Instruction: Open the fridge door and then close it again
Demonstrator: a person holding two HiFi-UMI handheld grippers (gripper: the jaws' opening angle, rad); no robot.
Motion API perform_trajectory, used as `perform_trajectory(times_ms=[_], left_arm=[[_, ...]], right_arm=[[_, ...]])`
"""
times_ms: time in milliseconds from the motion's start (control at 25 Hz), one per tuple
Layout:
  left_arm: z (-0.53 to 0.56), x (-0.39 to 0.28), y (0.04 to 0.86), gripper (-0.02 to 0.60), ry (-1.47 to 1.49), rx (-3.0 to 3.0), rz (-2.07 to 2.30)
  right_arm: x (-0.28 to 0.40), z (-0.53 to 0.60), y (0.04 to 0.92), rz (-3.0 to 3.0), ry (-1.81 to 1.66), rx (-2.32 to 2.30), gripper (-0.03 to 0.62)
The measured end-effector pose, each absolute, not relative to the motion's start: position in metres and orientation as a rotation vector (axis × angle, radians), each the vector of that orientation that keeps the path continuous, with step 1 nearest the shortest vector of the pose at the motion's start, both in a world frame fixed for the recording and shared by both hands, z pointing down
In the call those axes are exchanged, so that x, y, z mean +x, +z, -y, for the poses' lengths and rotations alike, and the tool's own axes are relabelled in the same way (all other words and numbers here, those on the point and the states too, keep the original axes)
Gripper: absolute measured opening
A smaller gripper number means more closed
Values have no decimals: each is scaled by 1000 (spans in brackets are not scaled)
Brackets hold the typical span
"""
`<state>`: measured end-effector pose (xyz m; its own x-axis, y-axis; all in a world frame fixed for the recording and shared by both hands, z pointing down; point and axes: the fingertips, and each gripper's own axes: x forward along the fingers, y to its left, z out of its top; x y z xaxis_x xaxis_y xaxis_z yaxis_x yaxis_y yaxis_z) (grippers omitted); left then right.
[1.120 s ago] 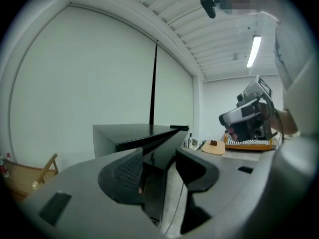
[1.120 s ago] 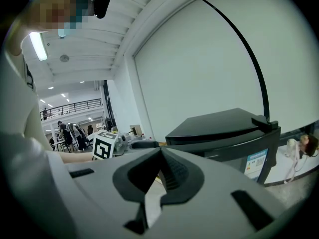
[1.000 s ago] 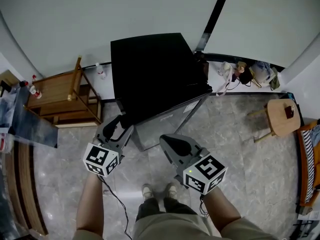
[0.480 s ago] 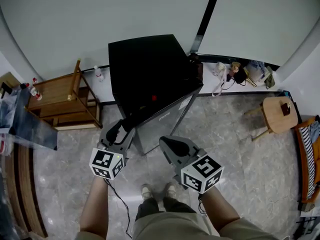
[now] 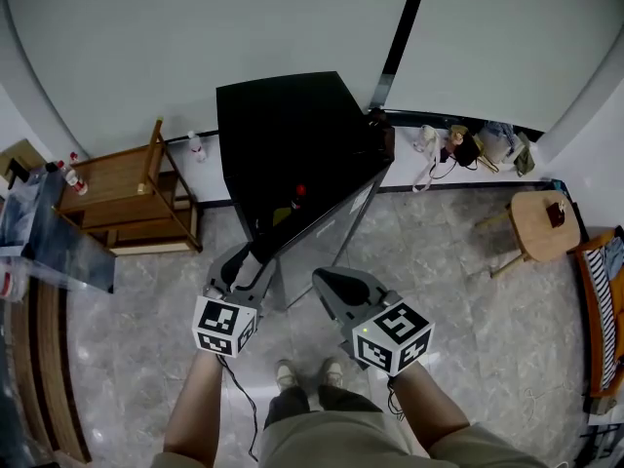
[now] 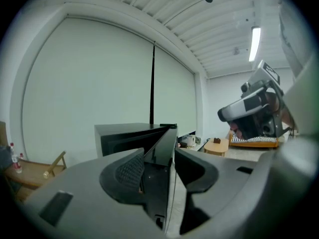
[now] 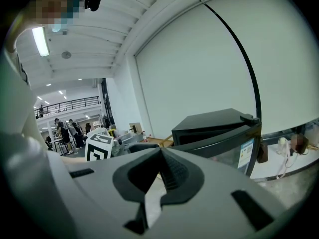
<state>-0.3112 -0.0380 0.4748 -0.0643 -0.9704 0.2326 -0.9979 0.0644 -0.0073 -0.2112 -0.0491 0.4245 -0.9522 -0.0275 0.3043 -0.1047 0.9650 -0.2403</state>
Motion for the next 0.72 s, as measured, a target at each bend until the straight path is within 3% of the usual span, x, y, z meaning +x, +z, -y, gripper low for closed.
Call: perform_trajectory(times_ms=[80, 120, 200, 720], left_arm=[[38, -312, 475, 207, 283, 2020, 2195], [39, -313, 477, 262, 285, 2016, 2194], [43, -316, 483, 307, 258, 2013, 2149], [49, -319, 490, 313, 227, 2048, 2047]], right_arm=[[-209, 48, 426, 2810, 364, 98, -3], [-208, 48, 426, 2809, 362, 100, -3], [-207, 49, 426, 2808, 358, 103, -3], [-199, 66, 434, 2788, 375, 160, -3]])
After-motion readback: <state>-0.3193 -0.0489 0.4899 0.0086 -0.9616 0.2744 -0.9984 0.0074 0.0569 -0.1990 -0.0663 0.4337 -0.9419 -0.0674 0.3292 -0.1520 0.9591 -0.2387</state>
